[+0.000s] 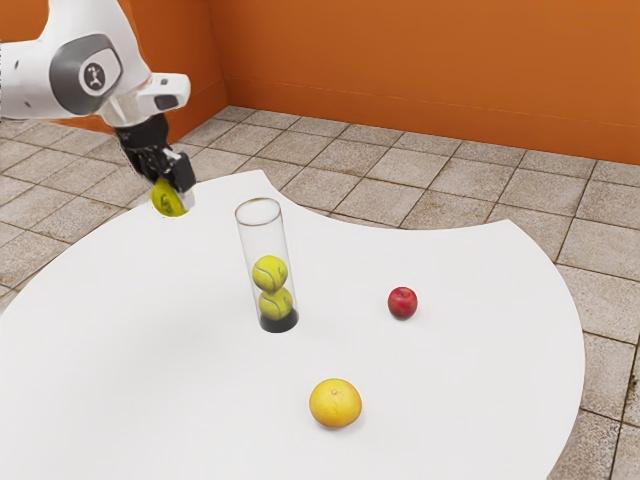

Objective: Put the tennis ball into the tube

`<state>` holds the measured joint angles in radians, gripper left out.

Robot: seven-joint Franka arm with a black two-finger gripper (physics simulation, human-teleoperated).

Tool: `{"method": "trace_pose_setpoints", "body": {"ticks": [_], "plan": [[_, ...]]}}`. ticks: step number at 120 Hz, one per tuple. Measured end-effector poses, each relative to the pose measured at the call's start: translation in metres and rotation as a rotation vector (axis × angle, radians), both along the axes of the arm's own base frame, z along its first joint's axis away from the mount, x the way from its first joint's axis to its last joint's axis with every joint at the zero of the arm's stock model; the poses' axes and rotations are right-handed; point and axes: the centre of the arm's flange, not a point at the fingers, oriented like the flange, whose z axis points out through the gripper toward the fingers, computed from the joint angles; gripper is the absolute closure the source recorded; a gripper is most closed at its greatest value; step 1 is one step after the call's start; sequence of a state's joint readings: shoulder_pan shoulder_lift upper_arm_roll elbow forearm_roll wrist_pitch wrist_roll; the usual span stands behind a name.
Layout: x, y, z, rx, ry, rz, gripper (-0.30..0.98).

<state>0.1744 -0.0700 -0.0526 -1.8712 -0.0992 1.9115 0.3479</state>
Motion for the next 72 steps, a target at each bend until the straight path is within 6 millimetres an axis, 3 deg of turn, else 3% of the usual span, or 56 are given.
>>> {"method": "trace_pose_setpoints", "body": {"ticks": [16,34,72], "plan": [[0.018,-0.029,0.012,-0.003,-0.003,-0.056,0.3],[0.054,-0.057,0.001,-0.01,0.015,-0.108,0.3],[0.095,-0.068,-0.022,-0.009,0.04,-0.124,0.3]]}}
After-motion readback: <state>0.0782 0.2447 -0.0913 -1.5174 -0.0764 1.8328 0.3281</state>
